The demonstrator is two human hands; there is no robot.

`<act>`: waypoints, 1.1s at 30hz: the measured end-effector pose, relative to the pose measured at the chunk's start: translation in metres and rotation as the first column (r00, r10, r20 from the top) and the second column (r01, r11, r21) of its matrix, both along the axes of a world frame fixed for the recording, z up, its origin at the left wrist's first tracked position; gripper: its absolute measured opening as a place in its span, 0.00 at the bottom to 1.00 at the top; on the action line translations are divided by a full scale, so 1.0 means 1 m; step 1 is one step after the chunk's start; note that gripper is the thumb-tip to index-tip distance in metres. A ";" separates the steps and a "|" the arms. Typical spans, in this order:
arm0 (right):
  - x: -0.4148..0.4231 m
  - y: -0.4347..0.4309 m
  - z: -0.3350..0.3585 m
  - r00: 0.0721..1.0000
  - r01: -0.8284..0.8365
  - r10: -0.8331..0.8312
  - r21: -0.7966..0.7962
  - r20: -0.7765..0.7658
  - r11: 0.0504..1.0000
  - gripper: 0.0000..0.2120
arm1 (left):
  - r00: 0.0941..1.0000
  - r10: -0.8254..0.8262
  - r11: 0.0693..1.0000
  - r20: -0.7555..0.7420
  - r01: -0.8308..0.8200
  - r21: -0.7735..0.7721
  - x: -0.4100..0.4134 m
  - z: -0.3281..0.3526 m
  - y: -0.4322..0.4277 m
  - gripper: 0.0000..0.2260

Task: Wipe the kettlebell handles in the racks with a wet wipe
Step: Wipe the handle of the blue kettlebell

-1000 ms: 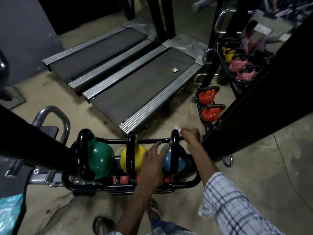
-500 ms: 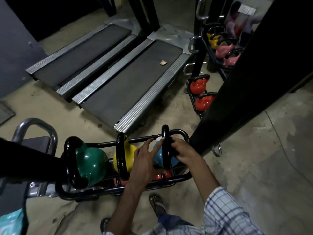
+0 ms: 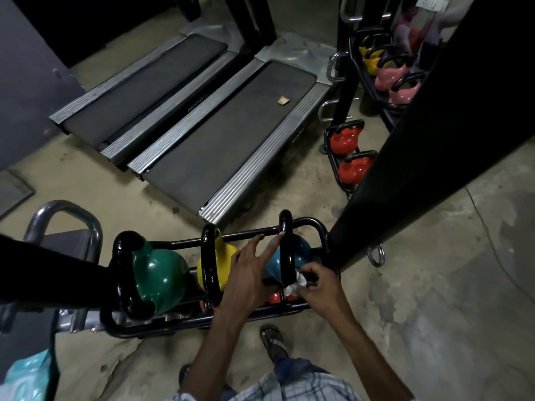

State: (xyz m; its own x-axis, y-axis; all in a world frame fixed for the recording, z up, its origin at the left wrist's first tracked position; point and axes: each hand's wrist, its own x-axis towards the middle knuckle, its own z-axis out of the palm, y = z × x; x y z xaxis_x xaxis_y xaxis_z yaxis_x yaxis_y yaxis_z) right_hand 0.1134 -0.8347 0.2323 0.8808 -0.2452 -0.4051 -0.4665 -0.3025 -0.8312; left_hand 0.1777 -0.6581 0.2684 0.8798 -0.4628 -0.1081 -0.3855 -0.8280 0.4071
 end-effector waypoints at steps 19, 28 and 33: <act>-0.019 0.023 -0.004 0.917 0.378 -0.398 0.353 -0.016 0.856 0.05 | 1.000 -0.008 1.000 -0.015 0.008 0.010 -0.001 -0.005 0.001 0.57; -0.022 0.032 -0.003 0.802 0.566 -0.597 0.309 0.008 0.764 0.08 | 1.000 -0.002 1.000 -0.004 0.002 0.027 -0.004 -0.006 0.001 0.58; -0.006 0.022 -0.007 0.951 0.279 -0.301 0.225 0.070 0.933 0.13 | 1.000 0.006 1.000 -0.014 -0.006 0.019 -0.003 -0.005 -0.002 0.57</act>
